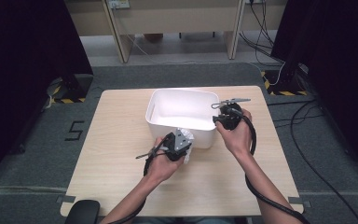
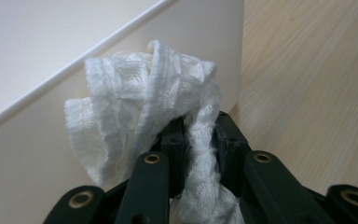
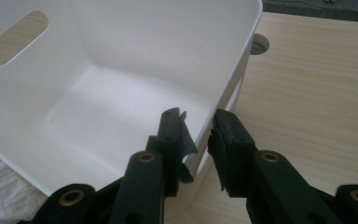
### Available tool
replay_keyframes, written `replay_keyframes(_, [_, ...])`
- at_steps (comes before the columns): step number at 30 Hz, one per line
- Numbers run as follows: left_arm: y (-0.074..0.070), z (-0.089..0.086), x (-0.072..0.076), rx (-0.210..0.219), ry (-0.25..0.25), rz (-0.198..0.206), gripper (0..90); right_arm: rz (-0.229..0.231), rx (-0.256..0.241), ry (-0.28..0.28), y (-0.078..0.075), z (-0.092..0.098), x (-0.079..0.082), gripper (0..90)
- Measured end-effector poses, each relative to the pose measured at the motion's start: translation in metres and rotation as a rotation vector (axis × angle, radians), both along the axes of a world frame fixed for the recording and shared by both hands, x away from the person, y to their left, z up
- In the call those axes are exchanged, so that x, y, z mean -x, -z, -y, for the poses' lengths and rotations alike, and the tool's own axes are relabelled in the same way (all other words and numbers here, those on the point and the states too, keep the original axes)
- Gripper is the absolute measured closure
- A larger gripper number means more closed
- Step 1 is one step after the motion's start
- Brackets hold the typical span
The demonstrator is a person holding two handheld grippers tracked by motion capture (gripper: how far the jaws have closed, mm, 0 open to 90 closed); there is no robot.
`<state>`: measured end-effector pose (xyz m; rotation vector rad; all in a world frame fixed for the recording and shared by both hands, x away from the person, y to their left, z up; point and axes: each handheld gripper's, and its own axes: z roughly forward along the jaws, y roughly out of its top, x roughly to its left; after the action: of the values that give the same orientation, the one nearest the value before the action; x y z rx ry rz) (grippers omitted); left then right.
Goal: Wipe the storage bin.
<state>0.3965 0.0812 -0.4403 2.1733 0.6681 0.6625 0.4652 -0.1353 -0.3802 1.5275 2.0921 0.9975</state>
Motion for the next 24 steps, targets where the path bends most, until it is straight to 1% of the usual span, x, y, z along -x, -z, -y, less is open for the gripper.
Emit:
replay_keyframes(1, [0.001,0.0,0.0,0.004,-0.001,0.0,76.9,0.0,0.0,0.0,0.0,0.0,0.0,73.7])
replay_keyframes(22, [0.016,0.003,-0.002,-0.022,0.003,-0.021,76.9,-0.001,-0.002,0.0,0.0,0.0,0.0,73.6])
replay_keyframes(24, [0.017,0.003,-0.003,-0.016,0.001,-0.025,76.9,-0.001,-0.002,0.0,0.0,0.0,0.0,73.6])
